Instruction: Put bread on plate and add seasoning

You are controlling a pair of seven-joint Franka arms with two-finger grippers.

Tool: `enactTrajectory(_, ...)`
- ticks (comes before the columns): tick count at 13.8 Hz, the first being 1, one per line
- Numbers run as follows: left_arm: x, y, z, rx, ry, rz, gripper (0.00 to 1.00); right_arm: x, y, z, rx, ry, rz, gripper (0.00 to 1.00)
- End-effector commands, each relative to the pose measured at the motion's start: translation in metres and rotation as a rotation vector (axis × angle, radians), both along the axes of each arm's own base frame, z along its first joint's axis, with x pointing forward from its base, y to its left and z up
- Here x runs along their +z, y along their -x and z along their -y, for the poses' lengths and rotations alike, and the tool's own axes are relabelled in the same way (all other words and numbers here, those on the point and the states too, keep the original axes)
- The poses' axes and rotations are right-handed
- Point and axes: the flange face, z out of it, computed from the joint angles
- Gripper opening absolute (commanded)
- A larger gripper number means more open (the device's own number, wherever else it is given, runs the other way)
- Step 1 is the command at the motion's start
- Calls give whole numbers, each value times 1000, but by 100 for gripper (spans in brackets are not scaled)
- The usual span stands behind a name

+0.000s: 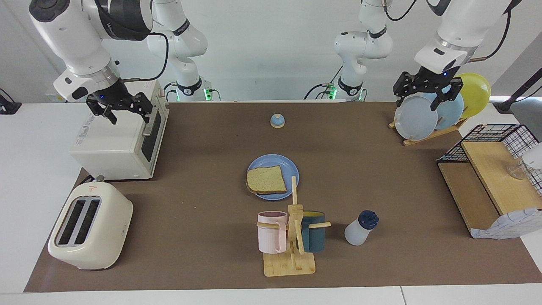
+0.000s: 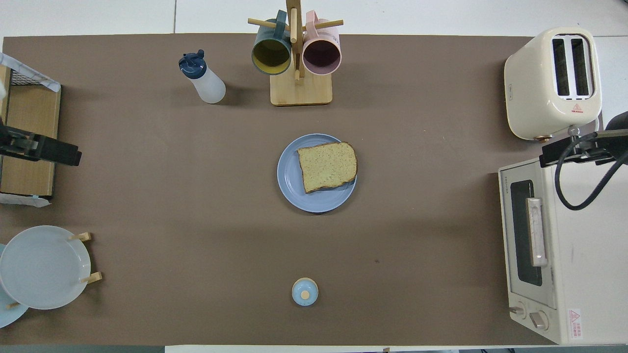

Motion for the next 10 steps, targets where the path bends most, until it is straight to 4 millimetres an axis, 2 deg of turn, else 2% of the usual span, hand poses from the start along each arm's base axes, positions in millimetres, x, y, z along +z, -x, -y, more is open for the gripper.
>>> enactTrajectory(1, 5, 14, -12, 10, -4, 5, 100, 2, 4, 3, 18, -1, -5, 100)
enactTrajectory(3, 16, 19, -39, 64, 6, 50, 100, 2, 4, 3, 18, -1, -5, 100)
enactTrajectory(4, 18, 16, -44, 80, 12, 57, 100, 2, 4, 3, 18, -1, -5, 100)
enactTrajectory(8, 15, 22, -37, 75, 12, -7, 100, 2, 4, 3, 18, -1, -5, 100)
enactTrajectory(10, -4, 9, -35, 77, 38, -45, 100, 2, 4, 3, 18, -1, -5, 100)
